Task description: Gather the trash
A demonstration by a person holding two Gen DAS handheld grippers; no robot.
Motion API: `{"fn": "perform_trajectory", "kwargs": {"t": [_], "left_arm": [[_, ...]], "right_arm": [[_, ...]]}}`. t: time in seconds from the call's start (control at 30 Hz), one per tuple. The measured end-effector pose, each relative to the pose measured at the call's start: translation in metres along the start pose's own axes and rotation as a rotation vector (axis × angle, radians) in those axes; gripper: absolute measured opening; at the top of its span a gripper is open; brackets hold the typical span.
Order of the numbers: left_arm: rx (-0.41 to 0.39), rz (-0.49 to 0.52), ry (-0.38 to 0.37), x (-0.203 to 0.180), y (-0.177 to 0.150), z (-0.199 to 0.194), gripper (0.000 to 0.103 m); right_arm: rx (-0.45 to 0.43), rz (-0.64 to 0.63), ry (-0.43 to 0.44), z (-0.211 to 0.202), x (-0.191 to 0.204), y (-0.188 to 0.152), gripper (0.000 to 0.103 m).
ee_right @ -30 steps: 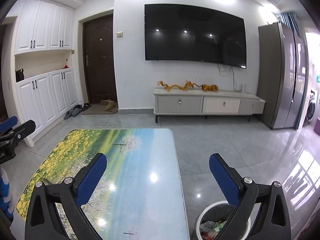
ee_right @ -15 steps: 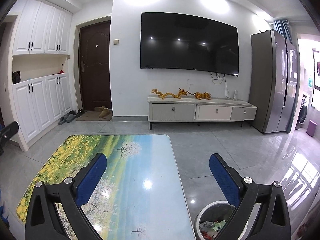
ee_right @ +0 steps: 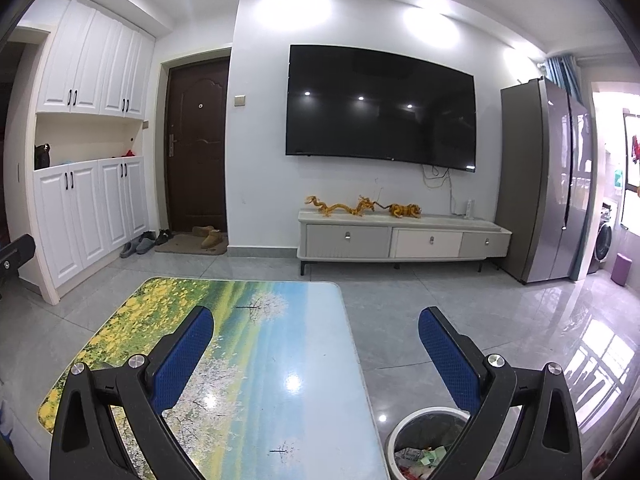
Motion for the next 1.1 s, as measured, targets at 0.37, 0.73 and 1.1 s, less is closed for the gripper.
{"fn": "perform_trajectory", "kwargs": {"t": [0.37, 0.73, 1.1], "left_arm": [[0.009, 0.011, 0.016, -0.001, -0.005, -0.005, 0.103], [0.028, 0.015, 0.034, 0.001, -0.009, 0.001, 0.103], [0.031, 0.003, 0.032, 0.001, -0.013, 0.002, 0.103]], "right_arm": [[-0.048, -0.004, -0.130, -0.021, -0.009, -0.002, 0.103], [-0.047, 0.027, -0.144, -0.021, -0.020, -0.008, 0.103], [-0.042, 0.021, -0.145, -0.019, -0.020, -0.011, 0.103]]}}
Point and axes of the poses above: each gripper's, at about its wrist camera, not at the fingertips, and z roughly the way its jaws point, x to its left, y to its top, the point moved 1 cm from there along z, roughly the way its jaws point, and after that the axes turned 6 degrees about -z, right-handed, at the moved point
